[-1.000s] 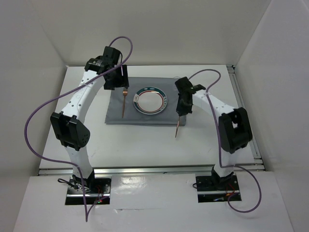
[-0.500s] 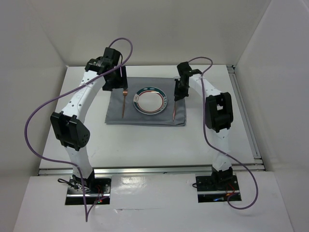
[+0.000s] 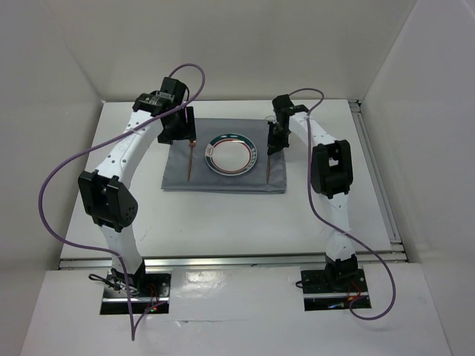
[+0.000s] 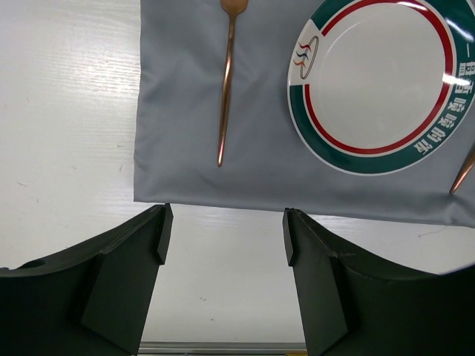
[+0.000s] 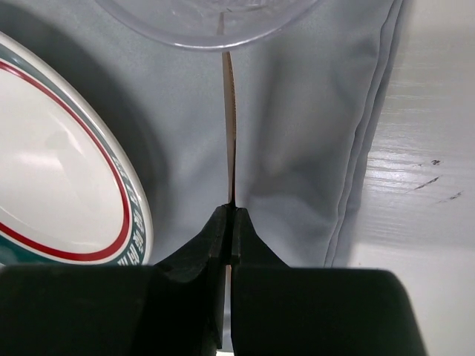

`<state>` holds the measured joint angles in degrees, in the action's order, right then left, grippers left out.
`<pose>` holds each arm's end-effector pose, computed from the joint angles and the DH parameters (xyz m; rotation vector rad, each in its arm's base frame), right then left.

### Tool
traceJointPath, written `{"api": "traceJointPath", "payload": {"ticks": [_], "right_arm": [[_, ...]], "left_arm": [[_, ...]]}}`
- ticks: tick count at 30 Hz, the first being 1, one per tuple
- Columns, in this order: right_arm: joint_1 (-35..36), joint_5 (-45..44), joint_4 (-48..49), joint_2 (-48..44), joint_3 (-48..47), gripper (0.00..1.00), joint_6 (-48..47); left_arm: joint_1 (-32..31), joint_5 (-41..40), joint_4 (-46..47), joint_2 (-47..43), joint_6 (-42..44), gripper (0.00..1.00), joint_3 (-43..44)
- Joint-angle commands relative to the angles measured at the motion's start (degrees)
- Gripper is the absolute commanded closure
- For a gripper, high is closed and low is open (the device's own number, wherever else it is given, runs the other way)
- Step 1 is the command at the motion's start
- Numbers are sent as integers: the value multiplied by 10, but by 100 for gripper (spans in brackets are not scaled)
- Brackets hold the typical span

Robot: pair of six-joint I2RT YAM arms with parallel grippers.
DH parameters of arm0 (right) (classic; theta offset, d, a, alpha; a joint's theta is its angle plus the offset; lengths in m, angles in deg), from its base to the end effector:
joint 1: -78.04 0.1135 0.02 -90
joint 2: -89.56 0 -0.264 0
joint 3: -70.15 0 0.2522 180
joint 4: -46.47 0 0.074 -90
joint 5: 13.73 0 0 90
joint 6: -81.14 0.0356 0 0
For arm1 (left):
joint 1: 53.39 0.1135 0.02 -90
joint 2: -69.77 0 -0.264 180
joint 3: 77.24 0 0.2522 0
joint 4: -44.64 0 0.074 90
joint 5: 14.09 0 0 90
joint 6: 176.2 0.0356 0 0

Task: Set the dinner table for one person

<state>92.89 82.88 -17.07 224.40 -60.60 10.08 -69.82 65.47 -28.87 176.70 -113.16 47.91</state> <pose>0.4816 0.1319 0.1816 0.0676 2.7838 0.3139 0.3841 -0.1065 0.3553 -0.3020 2.4958 -0.0770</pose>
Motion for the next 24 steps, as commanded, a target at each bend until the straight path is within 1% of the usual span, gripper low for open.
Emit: {"api": "traceJointPath", "payload": {"ticks": [1, 7, 11, 12, 13, 15, 16, 19, 20, 22, 24], "right_arm": [[-2, 11, -1, 0, -3, 100, -8], [-2, 27, 6, 0, 2, 100, -3], [-2, 33, 17, -16, 27, 91, 9], [-2, 33, 17, -21, 39, 83, 9], [-2, 33, 17, -33, 45, 79, 9], [-2, 33, 22, -48, 62, 69, 15], [4, 24, 22, -65, 62, 53, 15], [10, 3, 22, -111, 79, 37, 25], [10, 3, 22, -124, 86, 29, 25], [10, -11, 22, -163, 86, 22, 30], [10, -20, 15, -191, 91, 20, 30]], "left_arm": [[3, -2, 14, -28, 9, 21, 0], [3, 3, 14, -28, 9, 21, -11], [3, 3, 14, -28, 9, 21, -16], [3, 3, 14, -33, 4, 21, -16], [3, 3, 14, -33, 4, 21, -16], [3, 3, 14, -38, 4, 21, -16], [3, 3, 14, -38, 4, 21, -16], [3, 3, 14, -50, 4, 21, -21], [3, 3, 14, -56, 4, 21, -21], [3, 9, 8, -61, -1, 21, -21], [3, 9, 8, -69, -1, 21, -21]]}}
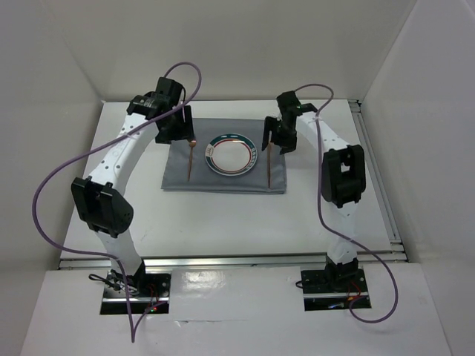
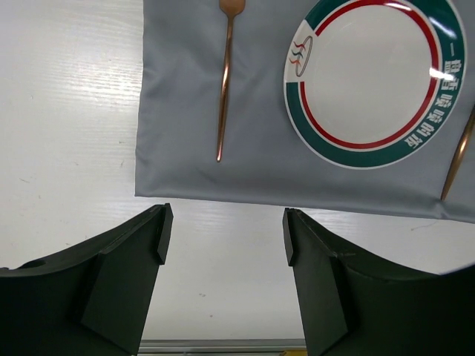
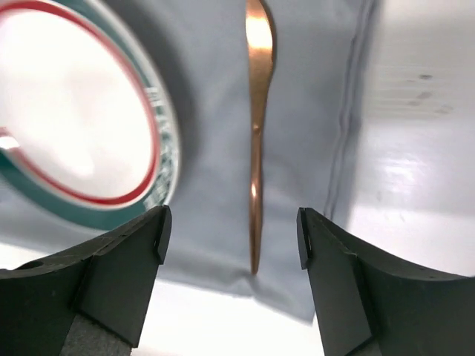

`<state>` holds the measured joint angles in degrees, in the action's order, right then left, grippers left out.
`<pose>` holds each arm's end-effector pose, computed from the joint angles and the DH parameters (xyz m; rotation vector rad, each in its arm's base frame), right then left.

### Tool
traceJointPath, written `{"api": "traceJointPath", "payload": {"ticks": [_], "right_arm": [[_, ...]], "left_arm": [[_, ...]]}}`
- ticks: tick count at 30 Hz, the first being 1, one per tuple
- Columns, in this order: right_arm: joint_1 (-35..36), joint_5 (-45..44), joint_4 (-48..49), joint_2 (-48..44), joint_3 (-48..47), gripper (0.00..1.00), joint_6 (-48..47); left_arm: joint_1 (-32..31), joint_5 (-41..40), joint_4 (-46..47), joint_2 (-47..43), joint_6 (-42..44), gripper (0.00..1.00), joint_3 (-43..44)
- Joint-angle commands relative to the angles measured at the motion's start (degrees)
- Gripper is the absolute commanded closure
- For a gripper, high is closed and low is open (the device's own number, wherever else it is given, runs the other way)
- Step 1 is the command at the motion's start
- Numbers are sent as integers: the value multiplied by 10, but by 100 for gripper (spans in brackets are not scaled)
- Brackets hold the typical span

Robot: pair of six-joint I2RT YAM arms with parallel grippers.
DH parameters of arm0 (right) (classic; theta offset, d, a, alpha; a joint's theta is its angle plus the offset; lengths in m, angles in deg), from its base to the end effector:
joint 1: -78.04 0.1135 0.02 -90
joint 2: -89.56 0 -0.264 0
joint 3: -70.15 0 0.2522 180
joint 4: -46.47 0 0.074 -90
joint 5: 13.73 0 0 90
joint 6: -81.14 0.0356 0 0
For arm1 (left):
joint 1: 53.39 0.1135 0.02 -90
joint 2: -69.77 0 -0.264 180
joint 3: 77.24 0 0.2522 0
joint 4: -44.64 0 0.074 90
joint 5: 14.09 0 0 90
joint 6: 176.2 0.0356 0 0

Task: Set the dinner table for one person

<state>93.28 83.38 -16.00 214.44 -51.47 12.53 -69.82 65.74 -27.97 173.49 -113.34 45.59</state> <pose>0.4501 0.1272 0.2161 0.1111 2.7551 0.3489 0.3718 -0.1031 0.3649 -0.3045 2.4676 -0.0988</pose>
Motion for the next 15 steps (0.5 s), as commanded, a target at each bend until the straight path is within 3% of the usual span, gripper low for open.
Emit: {"api": "traceJointPath", "payload": {"ticks": [1, 4, 7, 10, 12, 15], "right_arm": [[6, -37, 5, -106, 8, 20, 6], [6, -69, -2, -182, 41, 13, 11], [6, -138, 32, -322, 182, 0, 43], [6, -171, 66, -424, 292, 0, 71], [6, -187, 97, -522, 414, 0, 86], [6, -187, 114, -629, 469, 0, 91]], "left_arm": [[3, 6, -1, -45, -5, 21, -4], [-3, 6, -1, -64, -5, 21, -12], [-3, 11, -1, -82, -10, 21, -32], [-8, 4, -1, -103, -10, 20, -49], [-13, 21, 18, -129, -5, 18, -75], [-13, 37, 50, -162, -5, 18, -106]]}}
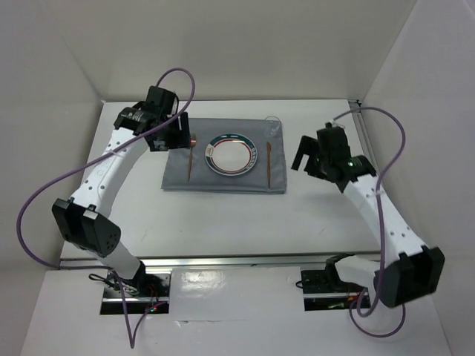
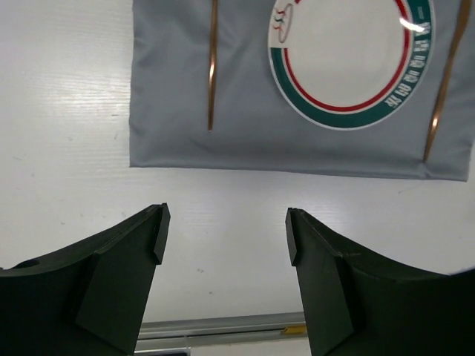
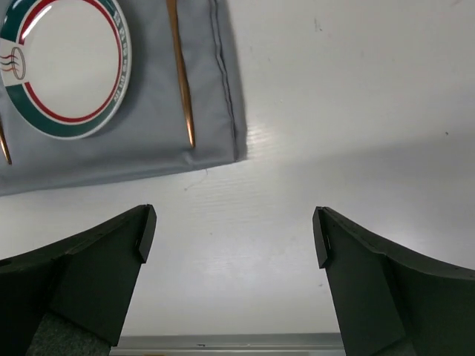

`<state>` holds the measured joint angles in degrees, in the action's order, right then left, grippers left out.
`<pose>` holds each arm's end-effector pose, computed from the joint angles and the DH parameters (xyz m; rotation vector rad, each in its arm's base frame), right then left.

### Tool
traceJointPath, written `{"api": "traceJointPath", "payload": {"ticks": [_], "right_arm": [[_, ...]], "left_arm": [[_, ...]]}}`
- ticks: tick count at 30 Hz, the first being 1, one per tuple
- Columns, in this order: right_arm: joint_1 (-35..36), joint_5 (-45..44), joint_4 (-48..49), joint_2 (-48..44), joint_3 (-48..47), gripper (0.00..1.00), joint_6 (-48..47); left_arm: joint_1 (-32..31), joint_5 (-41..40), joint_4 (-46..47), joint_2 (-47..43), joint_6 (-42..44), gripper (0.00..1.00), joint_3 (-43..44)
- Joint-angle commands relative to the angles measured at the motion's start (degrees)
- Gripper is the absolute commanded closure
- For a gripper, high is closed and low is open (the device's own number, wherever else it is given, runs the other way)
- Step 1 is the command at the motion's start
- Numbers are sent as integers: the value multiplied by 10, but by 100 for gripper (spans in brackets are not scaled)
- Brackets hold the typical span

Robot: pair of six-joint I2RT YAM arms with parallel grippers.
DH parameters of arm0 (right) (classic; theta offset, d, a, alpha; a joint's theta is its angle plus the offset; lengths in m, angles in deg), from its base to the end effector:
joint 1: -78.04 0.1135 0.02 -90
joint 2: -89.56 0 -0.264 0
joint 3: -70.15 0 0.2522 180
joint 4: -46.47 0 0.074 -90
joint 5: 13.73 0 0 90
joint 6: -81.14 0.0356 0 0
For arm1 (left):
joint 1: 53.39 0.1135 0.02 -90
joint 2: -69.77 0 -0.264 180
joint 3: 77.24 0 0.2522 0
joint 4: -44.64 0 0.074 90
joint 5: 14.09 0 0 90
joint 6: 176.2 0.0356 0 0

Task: Set the dinner table for one person

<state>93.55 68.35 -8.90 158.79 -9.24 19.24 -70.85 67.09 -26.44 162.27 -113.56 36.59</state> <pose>0.2438 0.0626 0.3273 0.3256 2.3375 0.2095 0.3231 -0.0959 0.3857 -0.2782 2.4162 -0.1663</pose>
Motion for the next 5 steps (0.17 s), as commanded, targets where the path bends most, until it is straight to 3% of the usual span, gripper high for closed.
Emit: {"api": "traceJointPath", "payload": {"ticks": [1, 5], "right_arm": [[3, -45, 37, -93, 66, 0, 24], [3, -67, 7, -146, 73, 0, 34]], "left_arm": [[-3, 39, 55, -69, 5, 18, -38], [2, 56, 79, -81, 5, 18, -59]]}}
